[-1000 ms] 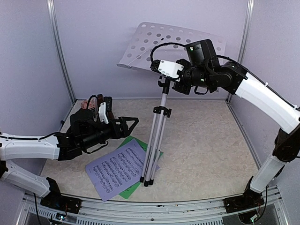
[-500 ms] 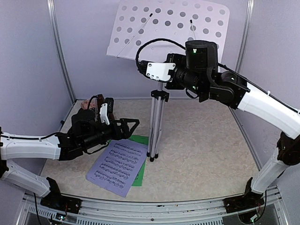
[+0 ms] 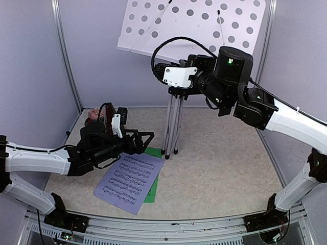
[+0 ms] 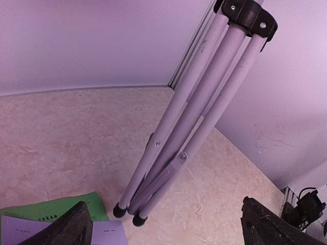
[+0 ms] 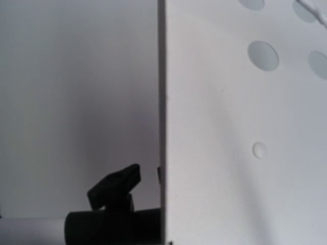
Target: Set up the instrument practice props
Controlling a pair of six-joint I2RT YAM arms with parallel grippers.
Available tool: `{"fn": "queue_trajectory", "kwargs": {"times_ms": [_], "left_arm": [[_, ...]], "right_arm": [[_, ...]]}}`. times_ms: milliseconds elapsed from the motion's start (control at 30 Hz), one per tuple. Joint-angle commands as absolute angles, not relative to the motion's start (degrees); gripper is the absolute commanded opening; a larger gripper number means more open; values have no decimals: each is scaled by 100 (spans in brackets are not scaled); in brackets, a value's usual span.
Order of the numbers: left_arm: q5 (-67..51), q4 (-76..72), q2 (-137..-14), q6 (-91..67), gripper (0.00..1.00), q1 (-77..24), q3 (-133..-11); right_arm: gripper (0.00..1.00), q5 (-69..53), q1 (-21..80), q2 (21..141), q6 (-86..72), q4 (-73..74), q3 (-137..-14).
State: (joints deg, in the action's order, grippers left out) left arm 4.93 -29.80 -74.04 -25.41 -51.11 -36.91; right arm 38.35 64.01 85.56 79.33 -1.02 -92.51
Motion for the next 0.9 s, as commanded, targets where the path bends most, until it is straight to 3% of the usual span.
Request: {"fn": "queue_trajectory", "kwargs": {"times_ms": [0,300,433,867], "left_arm": [[419,-4198,-7713,-1667,99,-5166,-3293],[331,-5370,-8350,-807,95,-5444,-3135],[610,-5915,-8753,-339,81,-5634,-3137],[521,-6717,-10422,156,52,-5537,-4005]], "right_arm": [[0,3447,6443,7852,7806,-1704,-9182],[0,3460,6442,7745,8265,-1949,-8686],[0,3313,6442,7680,8169,-1881,-8693],[0,2996,6442,7428,7572,-1565,-8384]]}}
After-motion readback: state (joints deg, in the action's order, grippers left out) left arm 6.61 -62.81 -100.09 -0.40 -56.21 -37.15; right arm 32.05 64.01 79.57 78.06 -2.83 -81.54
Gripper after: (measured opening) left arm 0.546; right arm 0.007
